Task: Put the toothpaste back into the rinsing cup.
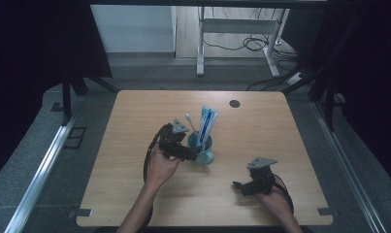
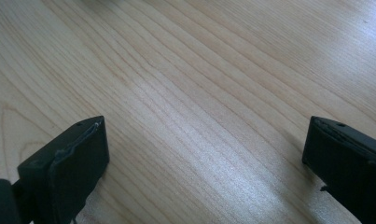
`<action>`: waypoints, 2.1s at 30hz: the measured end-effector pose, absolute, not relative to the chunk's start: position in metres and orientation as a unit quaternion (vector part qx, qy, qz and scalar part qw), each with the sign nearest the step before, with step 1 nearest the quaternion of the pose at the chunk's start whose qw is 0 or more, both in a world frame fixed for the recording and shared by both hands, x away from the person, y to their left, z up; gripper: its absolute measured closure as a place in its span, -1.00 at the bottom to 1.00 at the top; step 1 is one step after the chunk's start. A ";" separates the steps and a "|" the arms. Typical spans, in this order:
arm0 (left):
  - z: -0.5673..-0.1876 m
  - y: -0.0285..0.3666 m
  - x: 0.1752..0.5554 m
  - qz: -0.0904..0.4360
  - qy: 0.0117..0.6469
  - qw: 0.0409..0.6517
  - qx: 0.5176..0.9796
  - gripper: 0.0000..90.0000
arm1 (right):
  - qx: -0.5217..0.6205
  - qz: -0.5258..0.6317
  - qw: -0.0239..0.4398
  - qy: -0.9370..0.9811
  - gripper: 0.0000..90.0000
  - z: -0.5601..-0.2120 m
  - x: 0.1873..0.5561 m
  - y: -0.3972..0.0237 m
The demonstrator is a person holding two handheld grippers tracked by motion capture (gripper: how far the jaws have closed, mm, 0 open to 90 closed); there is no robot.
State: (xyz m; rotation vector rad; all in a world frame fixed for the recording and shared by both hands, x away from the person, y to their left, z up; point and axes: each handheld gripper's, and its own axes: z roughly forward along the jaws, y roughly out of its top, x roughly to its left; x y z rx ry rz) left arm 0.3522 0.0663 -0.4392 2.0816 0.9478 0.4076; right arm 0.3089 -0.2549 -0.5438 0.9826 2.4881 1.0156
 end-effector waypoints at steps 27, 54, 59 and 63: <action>-0.439 0.096 0.337 0.181 0.374 0.389 0.822 -1.00 | 0.341 0.351 0.140 0.861 -1.00 -0.544 0.309 -0.255; -0.456 0.133 0.313 0.183 0.400 0.390 0.809 -1.00 | 0.340 0.351 0.140 0.861 -1.00 -0.544 0.309 -0.255; -0.462 0.141 0.308 0.183 0.407 0.386 0.807 -1.00 | 0.340 0.352 0.139 0.861 -1.00 -0.544 0.309 -0.255; -0.469 0.147 0.304 0.182 0.413 0.383 0.806 -1.00 | 0.340 0.352 0.139 0.861 -1.00 -0.544 0.309 -0.255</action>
